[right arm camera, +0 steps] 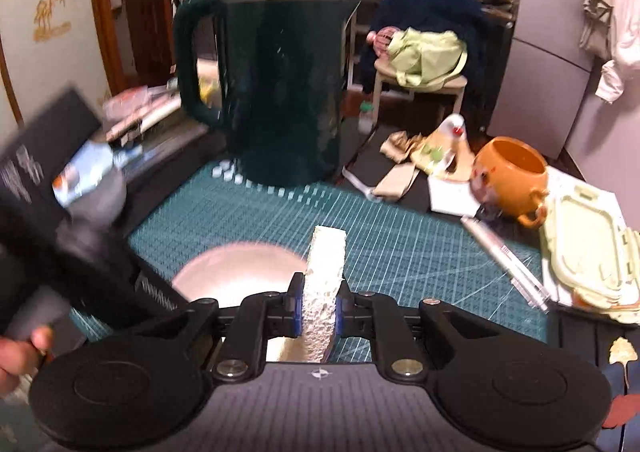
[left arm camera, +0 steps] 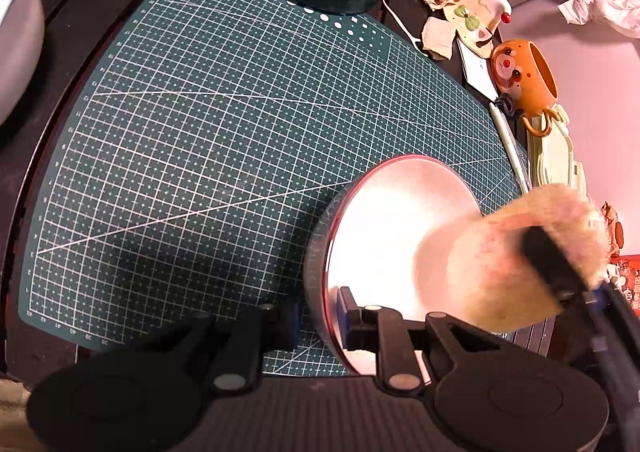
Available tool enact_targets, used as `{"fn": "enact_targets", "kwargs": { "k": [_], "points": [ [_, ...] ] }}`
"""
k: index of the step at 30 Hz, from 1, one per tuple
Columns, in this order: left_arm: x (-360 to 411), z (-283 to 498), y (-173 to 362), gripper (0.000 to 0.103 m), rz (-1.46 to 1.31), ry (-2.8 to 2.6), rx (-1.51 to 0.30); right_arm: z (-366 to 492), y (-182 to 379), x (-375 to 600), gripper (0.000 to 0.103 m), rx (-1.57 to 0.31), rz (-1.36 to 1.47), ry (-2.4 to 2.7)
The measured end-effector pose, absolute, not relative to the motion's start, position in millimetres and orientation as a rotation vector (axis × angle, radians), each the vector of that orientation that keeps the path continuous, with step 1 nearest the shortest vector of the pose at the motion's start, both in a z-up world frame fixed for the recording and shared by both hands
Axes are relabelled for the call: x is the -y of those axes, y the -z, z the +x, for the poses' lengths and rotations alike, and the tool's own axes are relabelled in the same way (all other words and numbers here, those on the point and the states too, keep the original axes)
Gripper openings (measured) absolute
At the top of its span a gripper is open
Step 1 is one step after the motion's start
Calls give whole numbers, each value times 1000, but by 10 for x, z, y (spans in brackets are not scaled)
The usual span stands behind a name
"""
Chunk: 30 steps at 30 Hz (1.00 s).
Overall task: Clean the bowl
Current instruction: 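Hold the bowl with the left gripper while the right gripper wipes the sponge along the inner wall, then pull the sponge out with the right gripper while the left gripper tilts the bowl to show its inside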
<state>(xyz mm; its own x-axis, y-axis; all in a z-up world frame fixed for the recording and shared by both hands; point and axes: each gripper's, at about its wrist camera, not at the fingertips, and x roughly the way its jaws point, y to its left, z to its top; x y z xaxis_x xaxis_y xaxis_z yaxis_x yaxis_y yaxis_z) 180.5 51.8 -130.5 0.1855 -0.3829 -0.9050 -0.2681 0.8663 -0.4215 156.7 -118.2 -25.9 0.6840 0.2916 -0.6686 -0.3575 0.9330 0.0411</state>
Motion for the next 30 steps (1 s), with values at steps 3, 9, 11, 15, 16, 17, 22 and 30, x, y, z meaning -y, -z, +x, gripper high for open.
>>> {"fn": "enact_targets", "kwargs": {
  "k": [3,9,11,15,16,17,22,30],
  "points": [
    [-514,1820,1258,18,-512,83,-1388,1616,155,1388,13,-732,9,-360],
    [-593,1891,1197,17,-484,75,-1360,1678,189,1485,13,-769,94,-376],
    [-593,1919,1166,17,-465,82,-1341,1684,195,1497,13,-781,118,-387],
    [-540,1985,1074,16,-408,107,-1283,1714,219,1601,13,-845,258,-454],
    [-522,2000,1062,15,-397,118,-1271,1709,219,1627,13,-851,281,-459],
    [-502,2019,1050,14,-391,139,-1264,1703,220,1652,13,-856,305,-465],
    [-467,2054,1009,33,-427,178,-1309,1681,160,1749,13,-841,353,-459],
    [-468,1728,1048,40,-576,79,-1418,1666,159,1768,13,-837,358,-472]
  ]
}}
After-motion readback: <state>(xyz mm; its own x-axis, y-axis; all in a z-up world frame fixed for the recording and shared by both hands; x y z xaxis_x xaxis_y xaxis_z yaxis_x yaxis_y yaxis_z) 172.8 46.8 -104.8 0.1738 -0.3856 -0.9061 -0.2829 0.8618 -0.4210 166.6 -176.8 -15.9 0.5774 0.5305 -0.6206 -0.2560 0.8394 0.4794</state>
